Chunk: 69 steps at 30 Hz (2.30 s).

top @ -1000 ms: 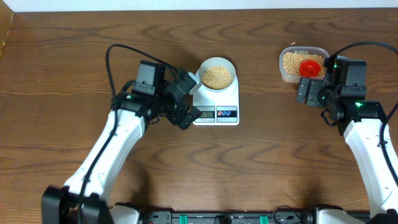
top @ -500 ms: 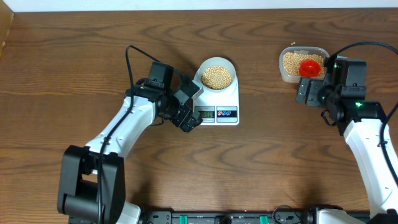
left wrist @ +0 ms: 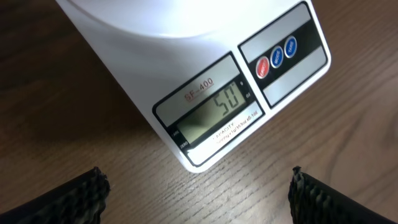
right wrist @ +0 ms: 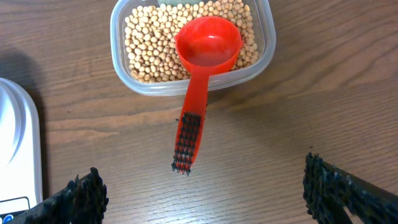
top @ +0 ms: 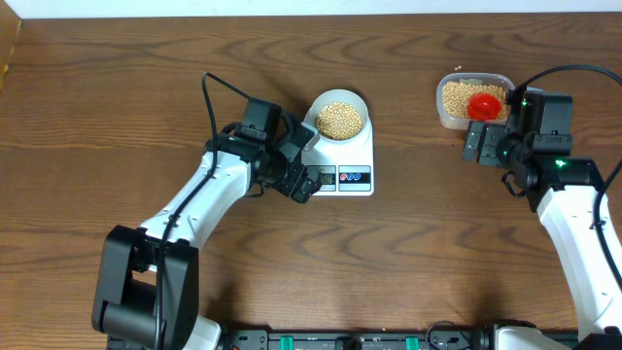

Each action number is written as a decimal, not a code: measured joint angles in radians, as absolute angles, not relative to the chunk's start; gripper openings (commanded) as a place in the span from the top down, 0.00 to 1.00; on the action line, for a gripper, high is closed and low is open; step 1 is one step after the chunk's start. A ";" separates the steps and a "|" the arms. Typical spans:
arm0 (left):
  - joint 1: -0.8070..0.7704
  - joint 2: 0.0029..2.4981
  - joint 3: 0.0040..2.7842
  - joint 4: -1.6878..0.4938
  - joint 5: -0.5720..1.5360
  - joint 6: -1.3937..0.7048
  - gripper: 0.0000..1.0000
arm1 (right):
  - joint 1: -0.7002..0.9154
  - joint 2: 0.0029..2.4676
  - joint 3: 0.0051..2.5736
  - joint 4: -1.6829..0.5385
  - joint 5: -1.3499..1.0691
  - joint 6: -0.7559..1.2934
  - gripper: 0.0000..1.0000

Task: Scoop item into bowl and weigh 50g on scale

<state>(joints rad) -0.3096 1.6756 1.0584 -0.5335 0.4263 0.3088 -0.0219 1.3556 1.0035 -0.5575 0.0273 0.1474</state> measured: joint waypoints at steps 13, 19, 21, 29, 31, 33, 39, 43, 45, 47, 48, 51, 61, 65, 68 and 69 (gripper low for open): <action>-0.434 1.676 1.058 -0.504 0.296 0.129 0.05 | -0.022 1.356 1.003 -0.558 0.027 0.147 0.01; -0.492 1.676 1.058 -0.504 0.220 0.025 0.05 | -0.022 1.356 1.003 -0.558 0.027 0.147 0.01; -0.509 1.676 1.059 -0.504 0.190 -0.007 0.05 | -0.022 1.356 1.003 -0.558 0.027 0.147 0.01; -0.536 1.676 1.058 -0.504 0.128 -0.087 0.05 | -0.022 1.356 1.003 -0.558 0.027 0.147 0.01; -0.536 1.676 1.058 -0.504 0.124 -0.102 0.05 | -0.022 1.356 1.003 -0.558 0.028 0.147 0.01; -0.536 1.676 1.058 -0.504 0.123 -0.109 0.05 | -0.022 1.356 1.003 -0.558 0.028 0.147 0.01; -0.536 1.676 1.058 -0.504 0.116 -0.120 0.05 | -0.022 1.356 1.003 -0.558 0.027 0.147 0.01; -0.536 1.676 1.058 -0.488 0.105 -0.127 0.05 | -0.022 1.356 1.003 -0.558 0.028 0.147 0.01; -0.536 1.676 1.059 -0.463 0.093 -0.127 0.05 | -0.022 1.356 1.003 -0.558 0.028 0.147 0.01; -0.536 1.676 1.058 -0.440 0.080 -0.126 0.05 | -0.022 1.356 1.003 -0.558 0.027 0.147 0.01; -0.536 1.676 1.058 -0.426 0.075 -0.120 0.05 | -0.022 1.356 1.003 -0.558 0.028 0.147 0.01; -0.536 1.676 1.058 -0.387 0.064 -0.103 0.05 | -0.022 1.356 1.003 -0.558 0.028 0.147 0.01; -0.536 1.676 1.058 -0.295 0.047 -0.091 0.05 | -0.022 1.356 1.003 -0.558 0.028 0.147 0.01; -0.536 1.676 1.058 -0.275 0.046 -0.088 0.05 | -0.022 1.356 1.003 -0.558 0.028 0.147 0.01; -0.536 1.676 1.058 -0.263 0.046 -0.078 0.05 | -0.022 1.356 1.003 -0.558 0.028 0.147 0.01; -0.536 1.676 1.058 -0.262 0.046 -0.076 0.05 | -0.022 1.356 1.003 -0.558 0.028 0.147 0.01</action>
